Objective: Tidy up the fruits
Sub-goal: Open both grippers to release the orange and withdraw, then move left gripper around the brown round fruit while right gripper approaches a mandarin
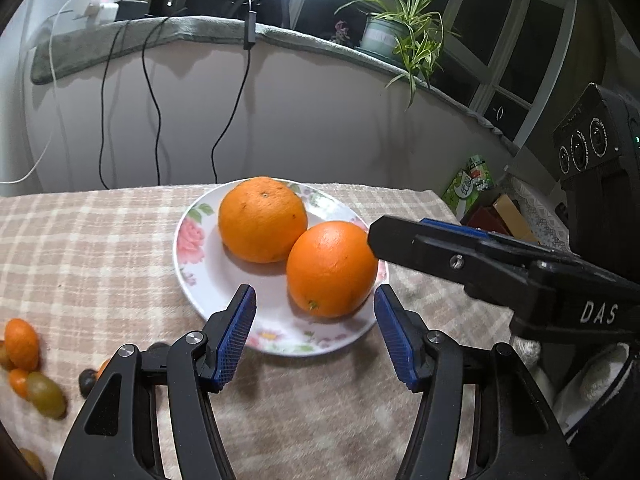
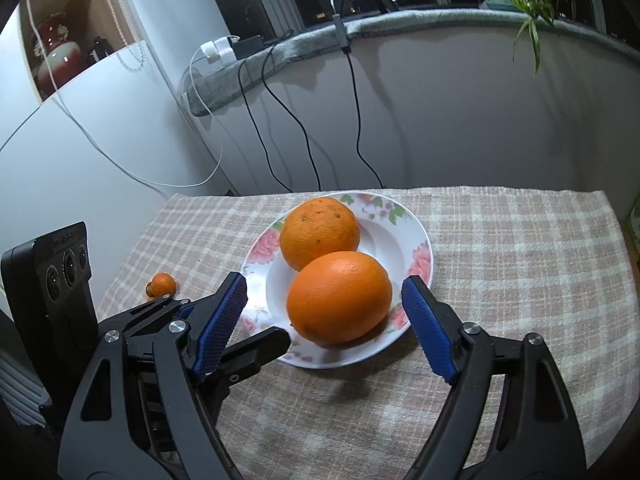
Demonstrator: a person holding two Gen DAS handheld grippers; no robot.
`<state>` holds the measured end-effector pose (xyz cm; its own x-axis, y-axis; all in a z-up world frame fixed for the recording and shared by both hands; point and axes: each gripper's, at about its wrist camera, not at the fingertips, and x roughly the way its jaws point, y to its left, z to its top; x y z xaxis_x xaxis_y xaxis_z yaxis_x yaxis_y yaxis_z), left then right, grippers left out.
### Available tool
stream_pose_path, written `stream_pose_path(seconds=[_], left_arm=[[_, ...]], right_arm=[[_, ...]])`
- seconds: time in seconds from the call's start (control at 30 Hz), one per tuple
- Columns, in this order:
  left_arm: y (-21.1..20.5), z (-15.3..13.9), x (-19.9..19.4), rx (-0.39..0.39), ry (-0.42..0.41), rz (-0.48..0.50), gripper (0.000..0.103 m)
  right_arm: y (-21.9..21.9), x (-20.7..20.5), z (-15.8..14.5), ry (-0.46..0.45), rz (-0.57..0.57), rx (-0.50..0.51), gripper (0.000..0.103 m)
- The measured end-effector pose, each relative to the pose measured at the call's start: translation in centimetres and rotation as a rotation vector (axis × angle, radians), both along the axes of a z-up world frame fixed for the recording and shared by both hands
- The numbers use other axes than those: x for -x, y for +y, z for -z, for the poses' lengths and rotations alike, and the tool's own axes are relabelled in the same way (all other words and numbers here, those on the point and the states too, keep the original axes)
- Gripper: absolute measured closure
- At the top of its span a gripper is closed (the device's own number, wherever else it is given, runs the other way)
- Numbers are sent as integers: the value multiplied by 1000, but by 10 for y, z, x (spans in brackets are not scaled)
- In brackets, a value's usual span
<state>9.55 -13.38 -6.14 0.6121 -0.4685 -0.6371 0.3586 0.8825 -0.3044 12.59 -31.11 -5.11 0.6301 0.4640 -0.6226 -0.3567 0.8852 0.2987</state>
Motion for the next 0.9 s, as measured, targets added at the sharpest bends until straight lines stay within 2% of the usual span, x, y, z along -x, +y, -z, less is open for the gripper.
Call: stream_pose_path(seconds=[0.2,0.4,0.57,0.73,0.9], left_arm=[[19,-3,19,-22,-24,-24,42],[50,-2,38,-38,-27,-93,42],[84,8,52,-15,5,-175,42],[113,16,68,-48,25,-235,46],[136,21,83,-65,36,-305,47]], right_arm=[[8,11,-3,-26,-23,0,20],[29,28,-7,-50,-94,9,21],[59,44,-1,-45,-196,31,34],[88,56,13,-39,-280,93,45],[115,59,26,-23,-349,131,49]])
